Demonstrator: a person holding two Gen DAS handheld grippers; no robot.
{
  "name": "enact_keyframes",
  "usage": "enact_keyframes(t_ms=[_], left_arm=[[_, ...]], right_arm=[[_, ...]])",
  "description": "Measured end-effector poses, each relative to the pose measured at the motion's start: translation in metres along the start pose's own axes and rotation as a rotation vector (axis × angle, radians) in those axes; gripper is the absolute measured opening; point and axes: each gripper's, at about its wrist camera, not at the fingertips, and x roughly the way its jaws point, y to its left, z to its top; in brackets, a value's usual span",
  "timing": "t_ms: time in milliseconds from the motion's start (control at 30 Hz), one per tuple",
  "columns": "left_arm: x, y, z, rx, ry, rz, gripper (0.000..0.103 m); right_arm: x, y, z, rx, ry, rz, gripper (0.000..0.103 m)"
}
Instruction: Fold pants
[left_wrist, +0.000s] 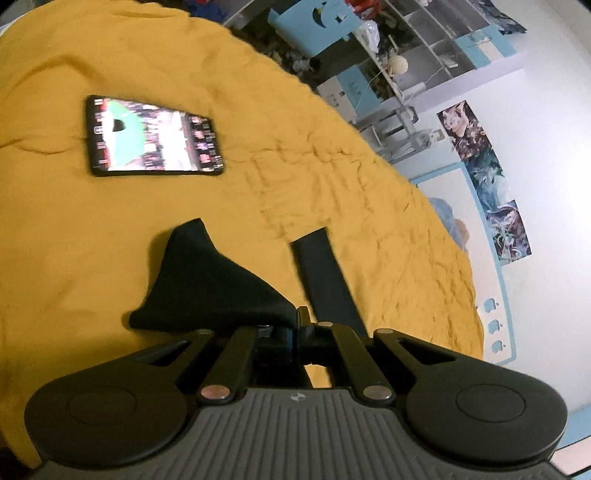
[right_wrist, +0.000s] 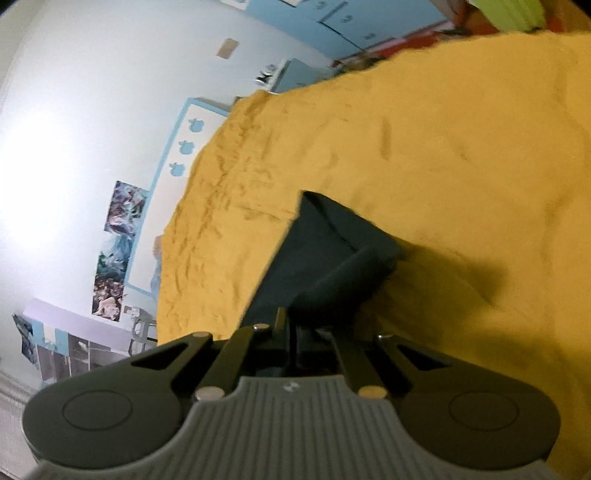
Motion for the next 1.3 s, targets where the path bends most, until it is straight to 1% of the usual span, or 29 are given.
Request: enact_keyframes(t_ms=[167,267,367,500,633,700,800,833,900,933,1000,1067,1200,1267,1300], left_arm=[[0.030,-0.023,0.001,0.033,-0.034,-0.010,0.001],[0.057,-0.034,0.006,0.045,-0.037,0.009,0.001],[0.087,-0.047,0.009,0.032,-0.040,0.019,0.001],[0.125,-0.064,0.006,0.026,-0.030,0.034,0.001],[0.158,-0.075,0.001,0.004,-0.026,0.045,0.001],[0.171,-0.072,0.004,-0.026,-0.014,0.052,0.001],[0.186,-0.062,0.011,-0.095,-0.006,0.023,0.001],[0.190,-0.059,0.013,-0.119,-0.008,0.014,0.001],[0.201,-0.054,0.014,-0.155,-0.008,-0.004,0.001],[0.207,-0.056,0.014,-0.149,-0.007,0.000,0.001],[0.219,-0.062,0.011,-0.103,-0.012,0.004,0.001],[0.229,-0.070,0.005,-0.064,-0.019,0.008,0.001],[0.239,-0.078,0.004,-0.027,-0.008,0.004,0.001],[0.240,-0.074,0.010,-0.037,-0.004,-0.003,0.001],[0.236,-0.069,0.014,-0.058,-0.014,-0.005,0.001]], right_arm=[[0.036,0.033,0.024,-0.034,-0.003,0.012,0.000],[0.068,0.046,0.038,-0.043,0.003,0.004,0.000],[0.110,0.054,0.053,-0.003,0.021,-0.018,0.000],[0.167,0.053,0.066,0.069,0.062,-0.073,0.000],[0.207,0.049,0.074,0.102,0.090,-0.098,0.000],[0.223,0.048,0.078,0.118,0.103,-0.104,0.000],[0.243,0.043,0.086,0.159,0.124,-0.092,0.000],[0.248,0.040,0.087,0.175,0.125,-0.082,0.000],[0.256,0.033,0.090,0.205,0.114,-0.033,0.000],[0.261,0.030,0.091,0.214,0.106,-0.009,0.000],[0.271,0.026,0.094,0.221,0.092,0.014,0.000],[0.282,0.025,0.095,0.203,0.089,0.037,0.000],[0.302,0.018,0.092,0.152,0.084,-0.011,0.000],[0.309,0.009,0.093,0.159,0.083,-0.015,0.000],[0.311,0.006,0.094,0.163,0.081,-0.022,0.003]])
